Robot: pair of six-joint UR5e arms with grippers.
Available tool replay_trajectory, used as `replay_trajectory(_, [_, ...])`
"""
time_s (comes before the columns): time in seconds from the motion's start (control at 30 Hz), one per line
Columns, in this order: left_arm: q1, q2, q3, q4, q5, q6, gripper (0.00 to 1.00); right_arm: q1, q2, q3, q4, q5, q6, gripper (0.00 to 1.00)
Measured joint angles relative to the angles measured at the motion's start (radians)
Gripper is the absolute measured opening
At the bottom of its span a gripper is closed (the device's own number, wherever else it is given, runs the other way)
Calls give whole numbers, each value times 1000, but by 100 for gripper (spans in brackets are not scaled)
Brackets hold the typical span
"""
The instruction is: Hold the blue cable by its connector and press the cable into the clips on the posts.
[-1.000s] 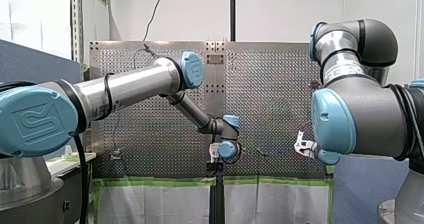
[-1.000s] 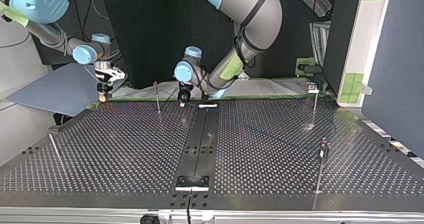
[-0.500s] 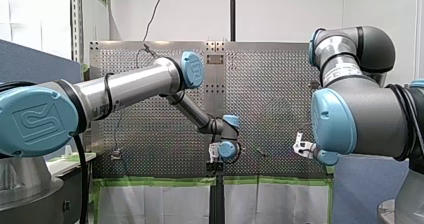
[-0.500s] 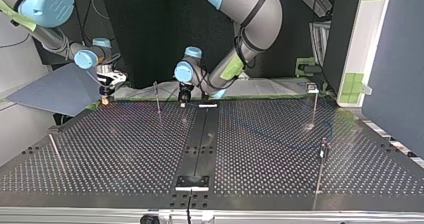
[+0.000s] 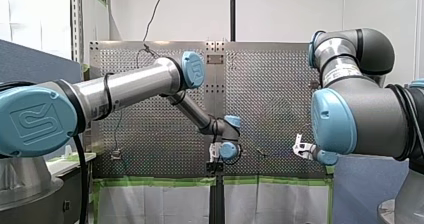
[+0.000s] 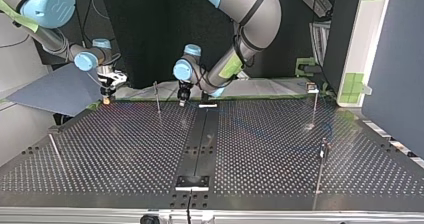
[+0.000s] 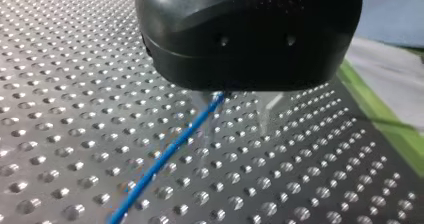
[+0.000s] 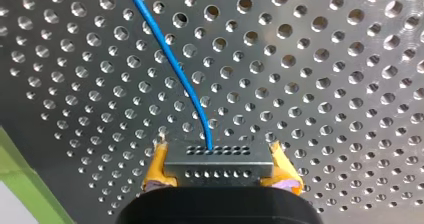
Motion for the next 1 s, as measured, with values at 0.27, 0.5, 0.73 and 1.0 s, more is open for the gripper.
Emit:
replay_trajectory(0.27, [-17,3,-35,-15,3,44,100,2,0,-1,20,0,-19,0])
replay_trajectory(0.5, [-60,34,-76,-48,13,96,100,3,0,-1,26,0,-20,0])
replay_trajectory(0.73, [-131,94,-147,10,-22,113,100,5,0,-1,36,-4,-20,0])
replay_trajectory(1.0, [-178,137,-229,75,-37,101,100,12,0,-1,44,-17,-21,0])
